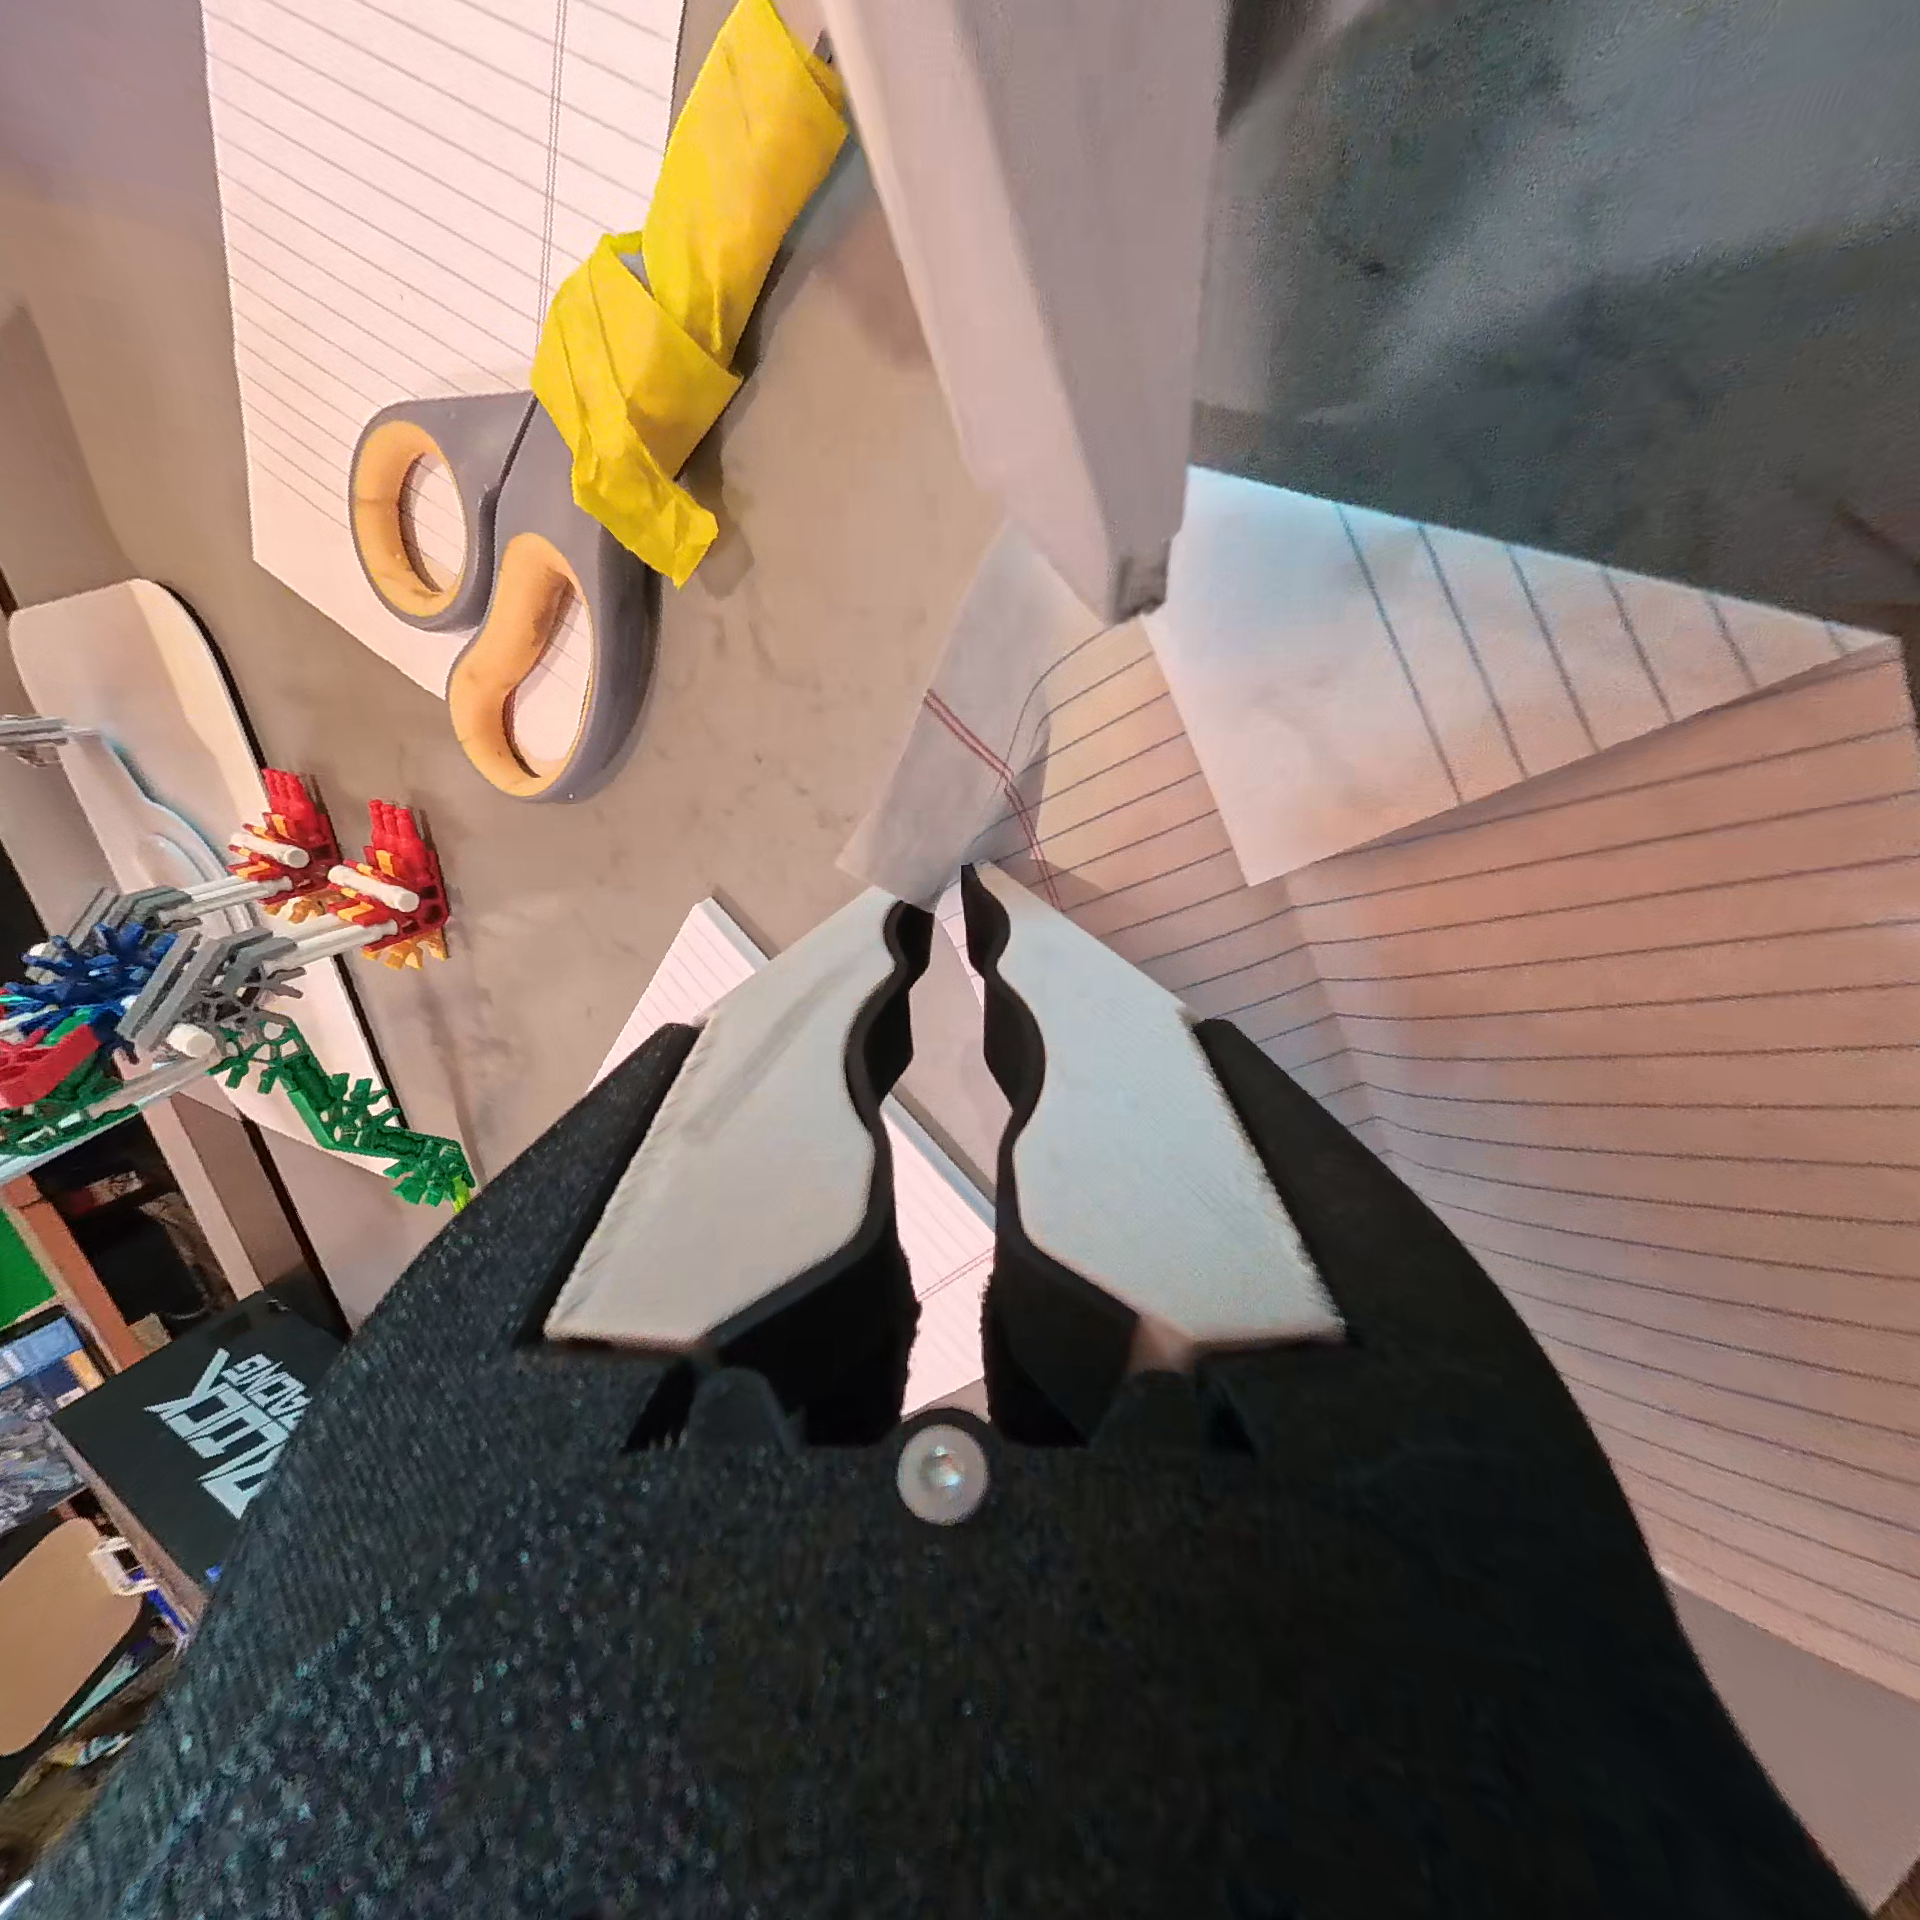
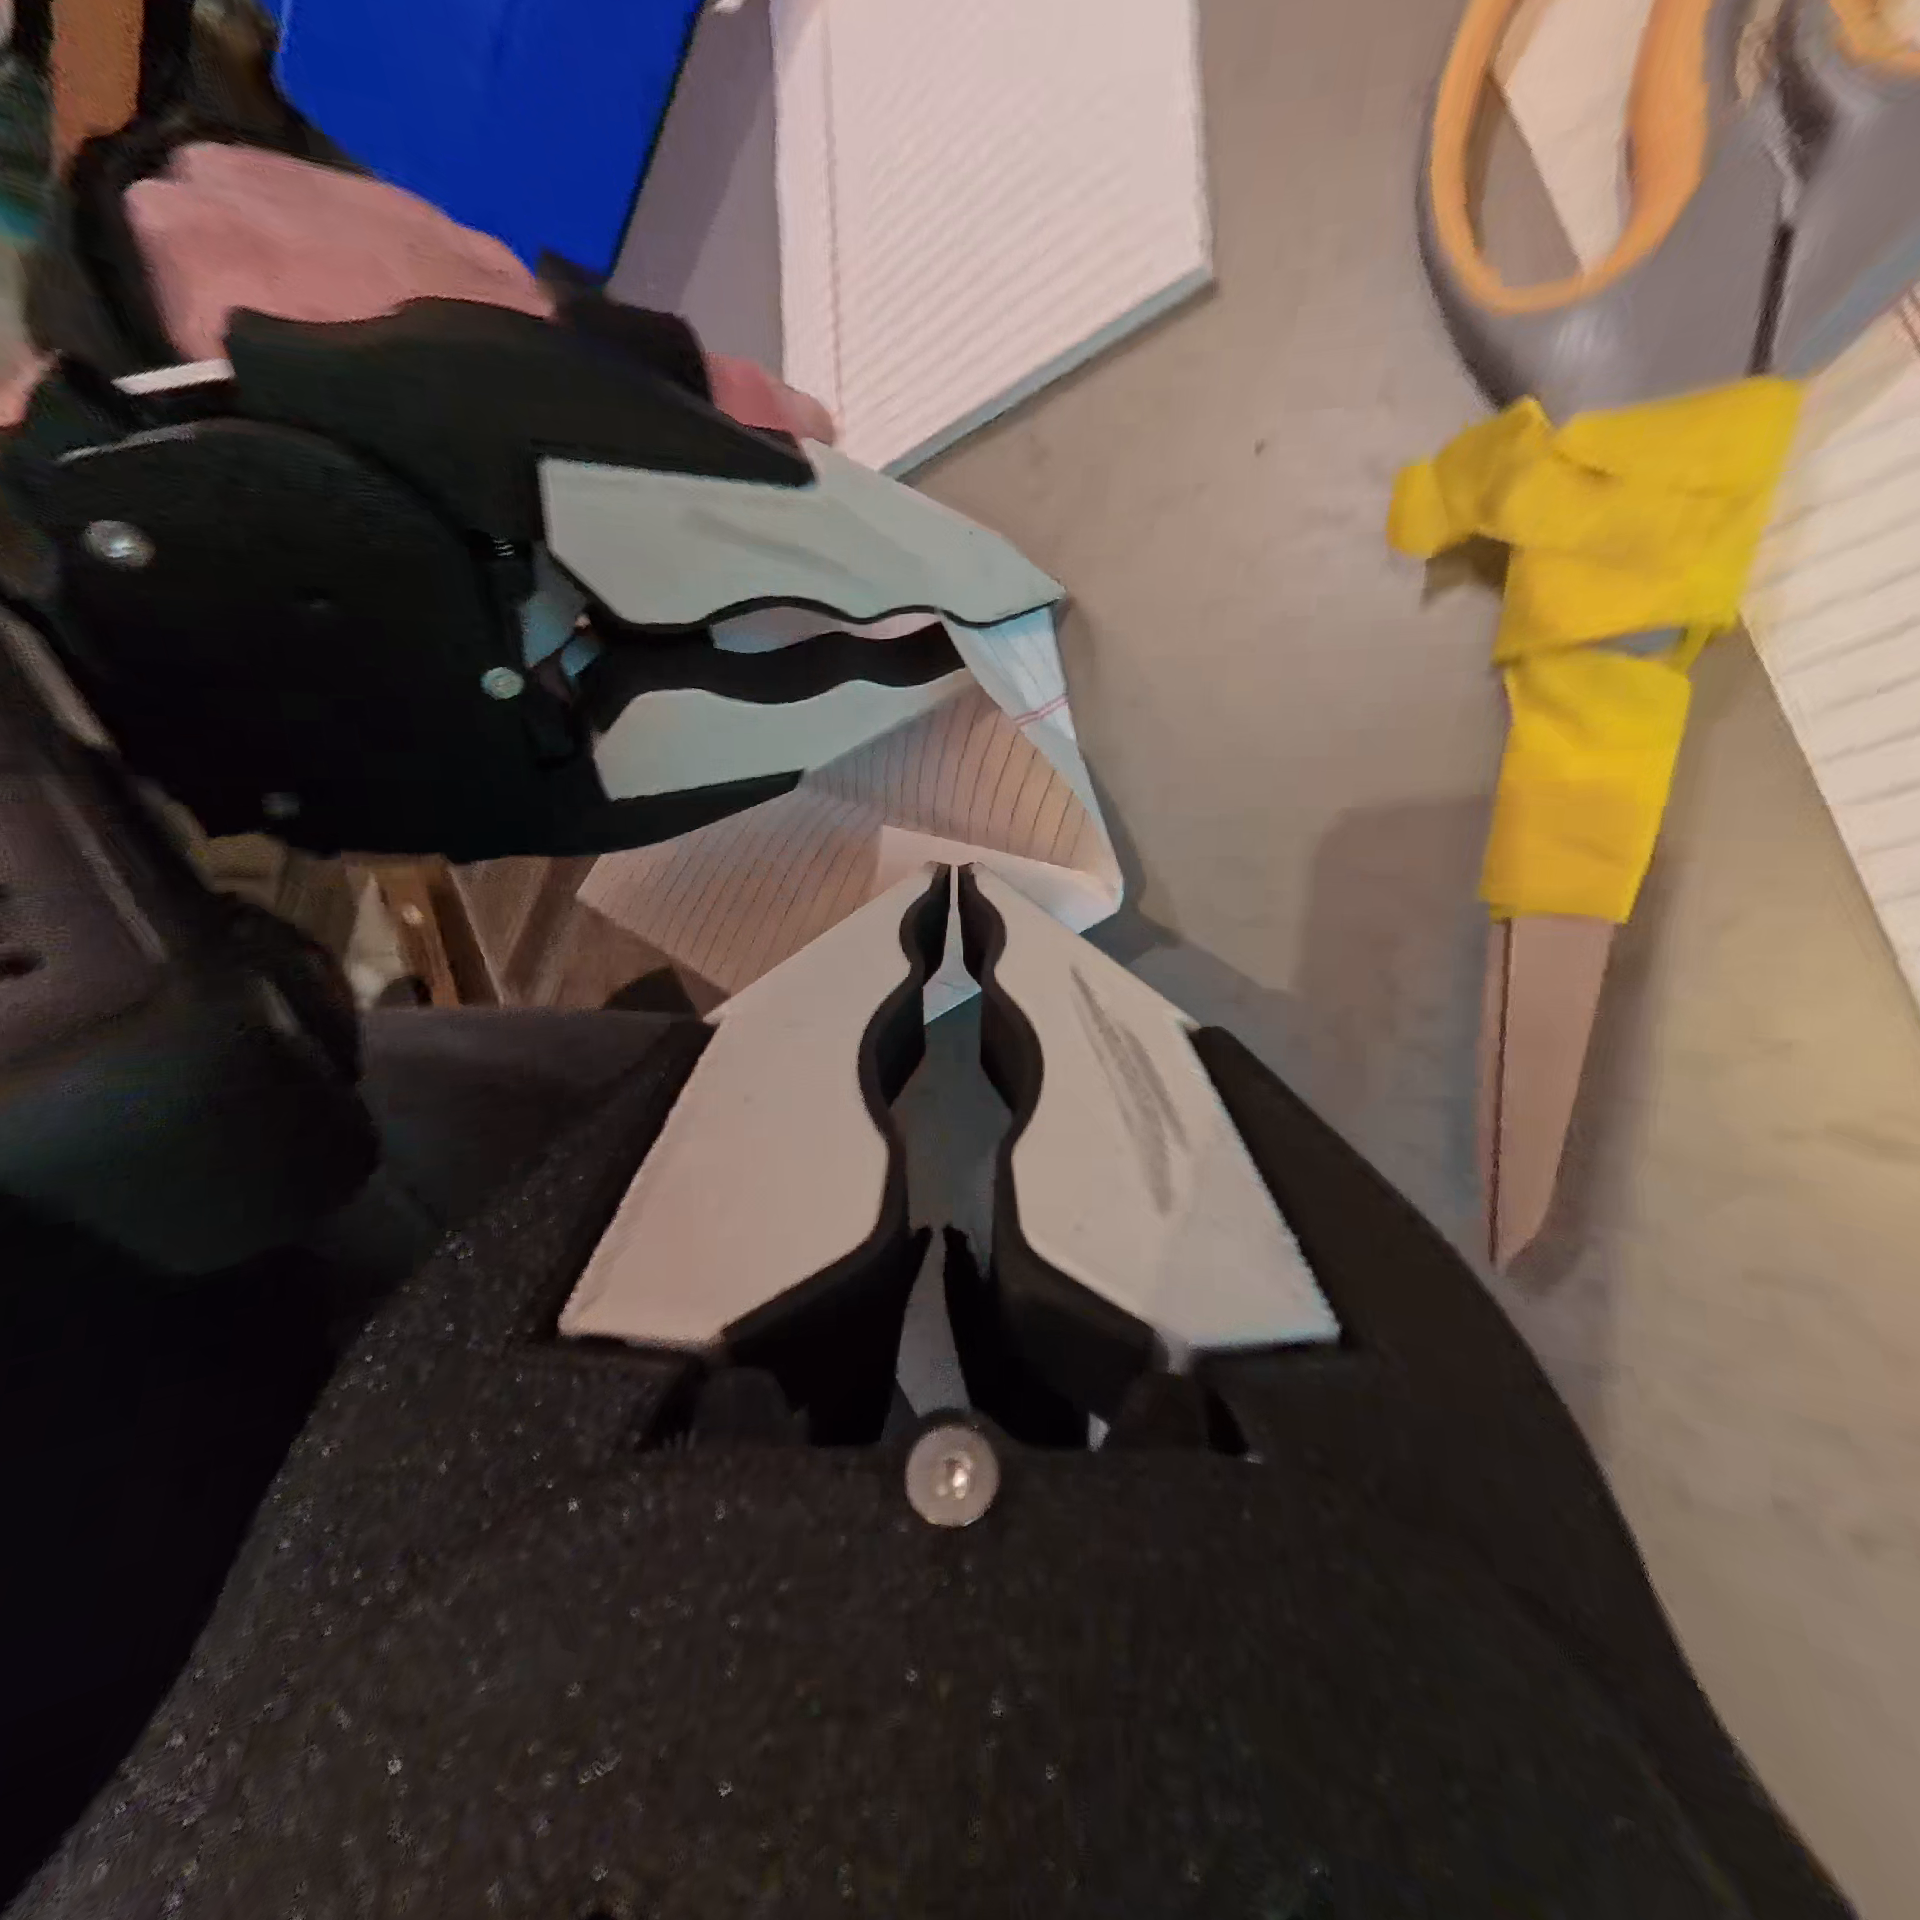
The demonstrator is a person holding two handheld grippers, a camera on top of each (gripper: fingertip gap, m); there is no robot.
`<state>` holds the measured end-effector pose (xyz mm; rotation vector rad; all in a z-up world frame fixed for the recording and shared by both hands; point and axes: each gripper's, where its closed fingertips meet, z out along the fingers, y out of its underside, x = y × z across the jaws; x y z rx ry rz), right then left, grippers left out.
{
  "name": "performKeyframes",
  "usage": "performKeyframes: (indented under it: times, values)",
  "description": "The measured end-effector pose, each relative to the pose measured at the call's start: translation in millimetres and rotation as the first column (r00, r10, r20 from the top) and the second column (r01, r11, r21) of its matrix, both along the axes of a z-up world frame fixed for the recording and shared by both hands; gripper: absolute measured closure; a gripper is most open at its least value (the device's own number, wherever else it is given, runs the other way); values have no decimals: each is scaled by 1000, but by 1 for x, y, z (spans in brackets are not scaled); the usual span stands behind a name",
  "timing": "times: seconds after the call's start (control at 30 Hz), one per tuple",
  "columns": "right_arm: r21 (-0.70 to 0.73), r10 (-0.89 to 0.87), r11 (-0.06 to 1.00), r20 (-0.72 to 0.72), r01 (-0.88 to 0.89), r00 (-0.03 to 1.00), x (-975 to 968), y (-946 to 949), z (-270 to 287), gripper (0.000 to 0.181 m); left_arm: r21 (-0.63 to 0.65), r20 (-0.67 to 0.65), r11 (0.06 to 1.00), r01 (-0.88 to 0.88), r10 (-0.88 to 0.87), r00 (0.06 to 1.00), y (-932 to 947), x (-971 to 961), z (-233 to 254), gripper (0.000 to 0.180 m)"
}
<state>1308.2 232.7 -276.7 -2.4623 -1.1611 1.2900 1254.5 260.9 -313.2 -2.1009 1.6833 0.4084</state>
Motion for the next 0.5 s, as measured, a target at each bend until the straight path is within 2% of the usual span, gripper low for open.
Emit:
performKeyframes:
  times: [0.07, 0.2, 0.3, 0.37, 0.5]
  values:
    - [98, 43, 994, 15, -44, 999, 2, 9, 3, 167, 1, 6, 1000, -2, 2, 1000, 0, 1, 0, 175]
    - [289, 139, 944, 97, -162, 986, 2, 21, -7, 161, 8, 7, 1000, 2, -2, 1000, -1, 3, 0, 175]
    - [319, 214, 914, 144, -250, 966, -3, 17, -24, 165, 9, 7, 1000, 2, -2, 1000, -1, 4, 0, 174]
    - [348, 226, 898, 162, -270, 961, -6, 18, -29, 181, 10, 8, 1000, -12, 12, 1000, 0, 3, 1, 172]
    - [328, 174, 920, 152, -216, 973, -6, 22, -29, 181, -3, 50, 994, -113, 113, 992, 0, -5, 11, 152]
